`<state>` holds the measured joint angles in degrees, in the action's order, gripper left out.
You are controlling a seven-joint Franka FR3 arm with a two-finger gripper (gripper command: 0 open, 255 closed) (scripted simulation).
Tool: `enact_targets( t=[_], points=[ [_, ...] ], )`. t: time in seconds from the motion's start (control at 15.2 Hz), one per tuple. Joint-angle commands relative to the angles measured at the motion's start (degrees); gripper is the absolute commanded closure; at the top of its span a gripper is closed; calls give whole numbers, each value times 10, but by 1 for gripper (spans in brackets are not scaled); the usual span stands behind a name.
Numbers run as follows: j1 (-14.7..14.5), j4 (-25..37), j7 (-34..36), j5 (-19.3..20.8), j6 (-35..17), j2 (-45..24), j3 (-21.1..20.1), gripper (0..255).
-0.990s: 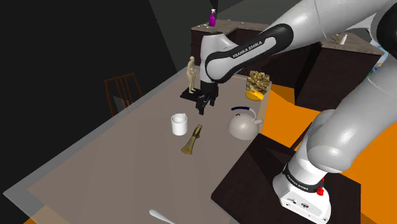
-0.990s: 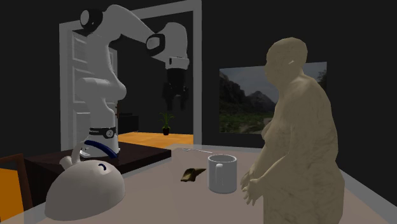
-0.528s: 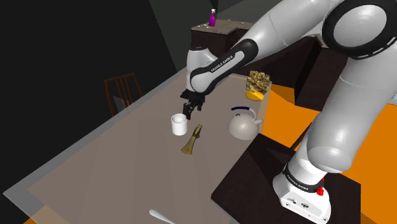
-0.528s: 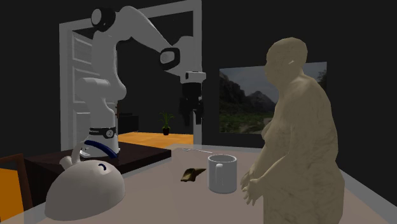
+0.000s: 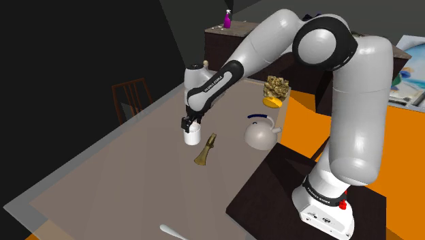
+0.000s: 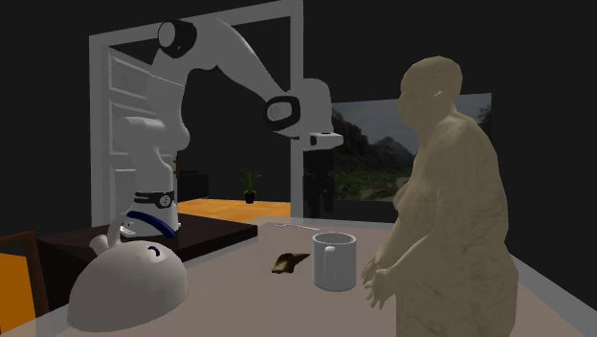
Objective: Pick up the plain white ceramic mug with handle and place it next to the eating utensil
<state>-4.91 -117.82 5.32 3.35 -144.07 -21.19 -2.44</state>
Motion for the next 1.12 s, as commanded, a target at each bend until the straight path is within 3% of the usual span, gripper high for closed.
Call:
enact_targets(
  t=[0.0, 0.2, 0.66, 1.06],
  points=[
    [-5, 37, 8, 6, -12, -43, 2, 0],
    [-11, 88, 14, 11, -19, -94, 5, 0],
    [-13, 105, 16, 14, -53, -145, 8, 0],
    [-13, 105, 16, 14, -53, -145, 8, 0]
  ],
)
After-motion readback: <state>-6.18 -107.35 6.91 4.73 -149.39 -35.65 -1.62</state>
